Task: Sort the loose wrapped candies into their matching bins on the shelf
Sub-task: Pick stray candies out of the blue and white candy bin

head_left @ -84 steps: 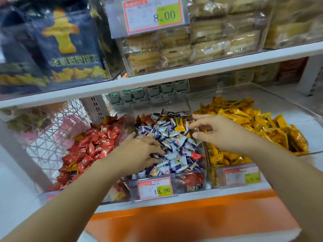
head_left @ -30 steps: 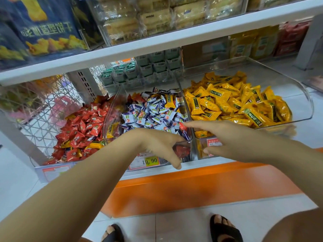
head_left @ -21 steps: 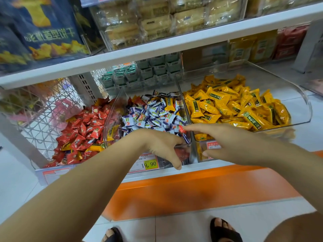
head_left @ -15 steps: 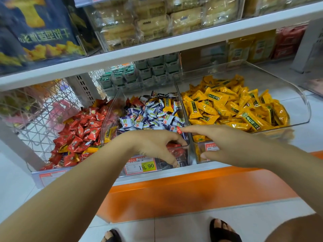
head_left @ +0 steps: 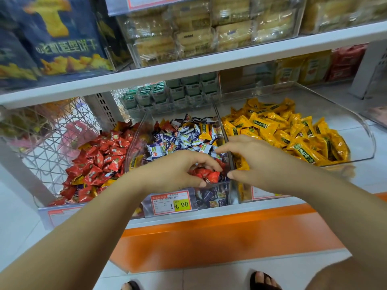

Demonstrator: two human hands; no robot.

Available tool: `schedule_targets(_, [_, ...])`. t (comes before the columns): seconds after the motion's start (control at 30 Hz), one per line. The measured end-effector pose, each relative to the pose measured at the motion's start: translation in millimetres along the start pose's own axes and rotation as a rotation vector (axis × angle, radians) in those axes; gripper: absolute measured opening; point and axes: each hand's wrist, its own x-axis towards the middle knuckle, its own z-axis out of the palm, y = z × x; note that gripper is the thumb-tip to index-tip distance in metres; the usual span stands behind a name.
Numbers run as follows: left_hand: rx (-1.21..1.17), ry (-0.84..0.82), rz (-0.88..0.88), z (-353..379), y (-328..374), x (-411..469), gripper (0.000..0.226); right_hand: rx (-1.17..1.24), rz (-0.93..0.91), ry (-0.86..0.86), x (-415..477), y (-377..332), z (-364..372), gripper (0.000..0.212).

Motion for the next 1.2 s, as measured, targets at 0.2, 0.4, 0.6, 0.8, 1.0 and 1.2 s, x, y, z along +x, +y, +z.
schedule_targets(0.2, [-0.014, 0.148, 0.061, 8, -9, -3, 0.029, -0.051, 0.058, 0.118, 20, -22, 6, 0.051])
schedule_targets(0.4, [0.024, 0.181, 0.072, 10, -20, -2, 0.024, -0.157, 0.048, -0.007, 29, -26, 9, 0.025])
schedule_targets(0.6, [-0.036, 0.414, 0.071, 2, -25, -8, 0.027, -0.106, -0.01, -0.019, 24, -18, -4, 0.036])
schedule_targets(0.8, [-0.169, 0.779, 0.088, -18, -29, -21, 0.035, -0.095, -0.019, 0.036, 25, -16, 0, 0.036])
schedule_targets(1.0, [-0.225, 1.277, -0.073, -42, -69, -38, 0.032, -0.084, 0.031, 0.106, 37, -25, 16, 0.037])
schedule_targets(1.2, [0.076, 1.023, -0.343, -54, -91, -38, 0.036, -0.058, 0.061, 0.14, 36, -29, 17, 0.037])
